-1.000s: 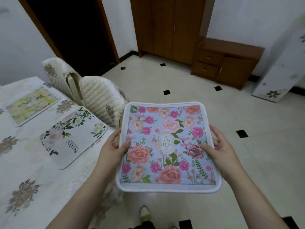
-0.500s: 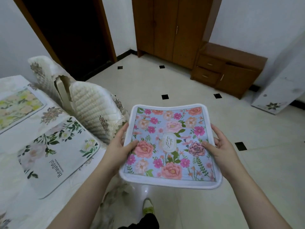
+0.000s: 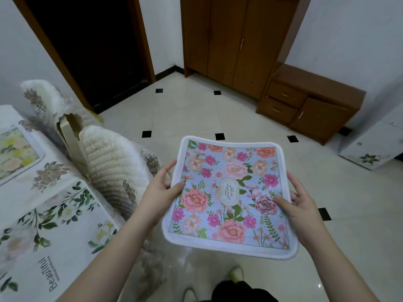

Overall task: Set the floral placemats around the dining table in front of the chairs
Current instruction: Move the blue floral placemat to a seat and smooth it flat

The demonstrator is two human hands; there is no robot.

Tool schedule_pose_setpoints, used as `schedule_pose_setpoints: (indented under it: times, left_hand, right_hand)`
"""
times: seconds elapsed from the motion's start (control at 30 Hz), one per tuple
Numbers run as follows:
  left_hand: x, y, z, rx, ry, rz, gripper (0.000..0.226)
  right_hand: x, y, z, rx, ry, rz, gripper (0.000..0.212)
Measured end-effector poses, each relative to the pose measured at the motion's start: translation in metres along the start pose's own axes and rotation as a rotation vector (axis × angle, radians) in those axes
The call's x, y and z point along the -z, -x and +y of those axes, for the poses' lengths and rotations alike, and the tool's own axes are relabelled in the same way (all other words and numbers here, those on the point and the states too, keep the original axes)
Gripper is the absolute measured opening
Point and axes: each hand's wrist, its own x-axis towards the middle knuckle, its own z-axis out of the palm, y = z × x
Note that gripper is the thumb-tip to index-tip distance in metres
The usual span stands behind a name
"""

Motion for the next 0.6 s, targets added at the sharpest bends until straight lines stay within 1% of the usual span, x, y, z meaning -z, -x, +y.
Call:
schedule_pose_setpoints:
  times: [0.13,0.3,0.4,0.5,0.6]
  left_hand:
    - [-0.017,-0.050,0.013,0.034,-0.001,0.011,0.064]
    - [-0.044,-0.105,0.043,0.047,-0.050,0.069,0.065]
    - [-0.054,-0.134,0.059,0.055,0.006,0.101,0.067]
    - [-0.060,-0.157,0.067,0.040,0.079,0.141,0.069]
    - [-0.064,-0.173,0.066,0.019,0.123,0.249,0.067]
  right_hand:
    - [0.010,-0.056,-0.005,-0.005,0.018,-0.019,0.064]
    - [0.026,-0.135,-0.023,0.013,0.057,-0.063,0.067]
    - [0.034,-0.178,-0.039,0.039,0.091,-0.113,0.067]
    - [0.036,-0.219,-0.054,0.091,0.188,-0.154,0.067]
    - [0.030,-0.254,-0.065,0.123,0.226,-0.201,0.069]
